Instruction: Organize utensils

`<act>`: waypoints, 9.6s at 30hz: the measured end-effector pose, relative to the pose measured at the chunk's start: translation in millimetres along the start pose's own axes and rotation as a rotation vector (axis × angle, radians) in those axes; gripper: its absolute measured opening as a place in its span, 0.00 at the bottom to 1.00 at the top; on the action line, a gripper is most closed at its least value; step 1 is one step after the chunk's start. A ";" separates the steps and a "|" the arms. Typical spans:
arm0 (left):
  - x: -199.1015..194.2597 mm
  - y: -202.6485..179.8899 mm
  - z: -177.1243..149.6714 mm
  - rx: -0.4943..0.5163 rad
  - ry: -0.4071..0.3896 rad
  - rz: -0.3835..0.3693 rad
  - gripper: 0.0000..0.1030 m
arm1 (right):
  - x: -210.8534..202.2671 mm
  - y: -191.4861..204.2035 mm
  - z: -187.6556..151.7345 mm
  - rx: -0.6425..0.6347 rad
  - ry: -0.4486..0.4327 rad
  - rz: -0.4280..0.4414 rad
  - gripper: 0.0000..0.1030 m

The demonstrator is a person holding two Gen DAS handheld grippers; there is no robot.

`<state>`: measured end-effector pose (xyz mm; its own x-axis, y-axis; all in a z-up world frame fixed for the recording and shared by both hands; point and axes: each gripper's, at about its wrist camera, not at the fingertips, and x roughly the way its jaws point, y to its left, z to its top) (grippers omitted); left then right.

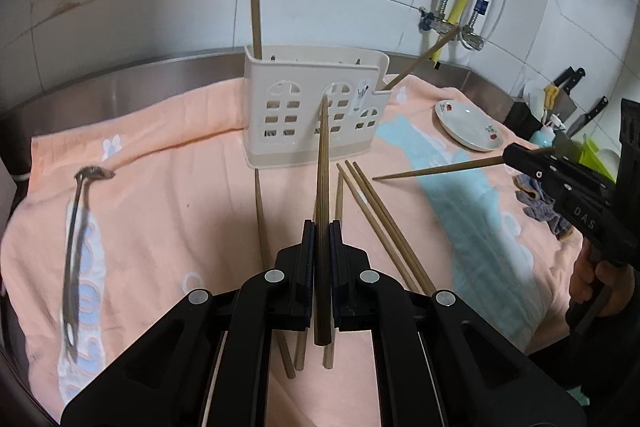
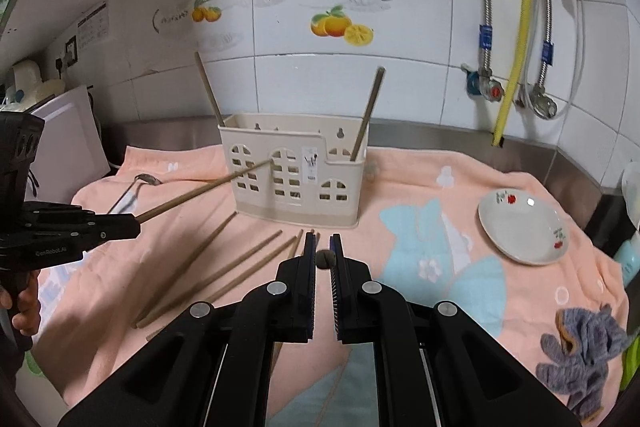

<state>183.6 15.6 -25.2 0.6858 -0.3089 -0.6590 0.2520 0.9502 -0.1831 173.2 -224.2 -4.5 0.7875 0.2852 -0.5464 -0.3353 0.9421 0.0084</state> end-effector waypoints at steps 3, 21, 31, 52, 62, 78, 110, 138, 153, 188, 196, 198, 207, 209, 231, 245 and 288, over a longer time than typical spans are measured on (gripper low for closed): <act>-5.5 0.8 7.4 0.000 -0.012 -0.003 0.06 | -3.1 -1.8 8.5 0.001 -0.016 0.014 0.07; -34.3 -14.7 70.4 0.061 -0.128 0.019 0.06 | -21.4 -14.0 110.7 -0.052 -0.052 0.155 0.07; -68.7 -32.1 141.1 0.115 -0.273 0.050 0.06 | -21.1 -29.2 160.4 -0.068 -0.047 0.149 0.07; -1.7 7.8 206.9 0.026 -0.284 0.152 0.06 | 42.6 -34.7 176.7 -0.100 0.064 0.112 0.07; 30.9 24.2 191.6 -0.006 -0.195 0.136 0.06 | 78.6 -26.1 156.6 -0.100 0.133 0.114 0.07; -2.9 18.4 181.6 0.001 -0.249 0.136 0.24 | 54.5 -28.9 149.4 -0.074 0.062 0.088 0.24; -34.6 13.2 -18.8 -0.083 -0.117 0.080 0.43 | 60.7 15.7 -72.8 0.087 0.304 0.074 0.27; -10.0 14.1 -56.4 -0.102 -0.017 0.036 0.43 | 89.6 27.4 -82.7 0.103 0.363 0.040 0.12; -3.9 9.8 -60.1 -0.094 -0.001 0.026 0.43 | 91.4 27.4 -86.8 0.107 0.416 0.082 0.08; 86.5 -18.9 -71.6 0.037 0.186 0.032 0.15 | 27.8 11.2 -65.5 0.036 0.174 0.017 0.07; 86.3 -27.9 -70.9 0.074 0.180 0.101 0.06 | 4.7 11.5 -41.9 0.023 0.090 0.033 0.07; 81.0 -28.5 -68.1 0.065 0.167 0.095 0.05 | 0.4 9.9 -34.3 0.020 0.074 0.040 0.07; 36.6 -30.7 -29.1 0.066 0.027 0.072 0.05 | -12.0 -0.3 7.1 0.010 0.025 0.094 0.06; 29.7 -30.0 -18.3 0.064 -0.001 0.062 0.05 | -12.9 -1.9 19.6 0.003 0.018 0.106 0.06; -15.6 -24.0 80.5 0.098 -0.135 0.028 0.05 | 7.8 -21.8 166.3 -0.011 -0.073 0.136 0.06; -65.8 -37.9 173.6 0.167 -0.335 0.062 0.05 | 37.2 -35.7 193.1 0.033 -0.112 0.077 0.06; -16.4 14.9 170.1 0.030 -0.256 0.154 0.29 | 44.0 -28.8 148.0 -0.026 -0.025 0.055 0.21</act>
<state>292.3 27.9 106.9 0.8663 -0.1650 -0.4715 0.1490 0.9863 -0.0714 294.0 -212.6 95.2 0.7799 0.3415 -0.5245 -0.3921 0.9198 0.0158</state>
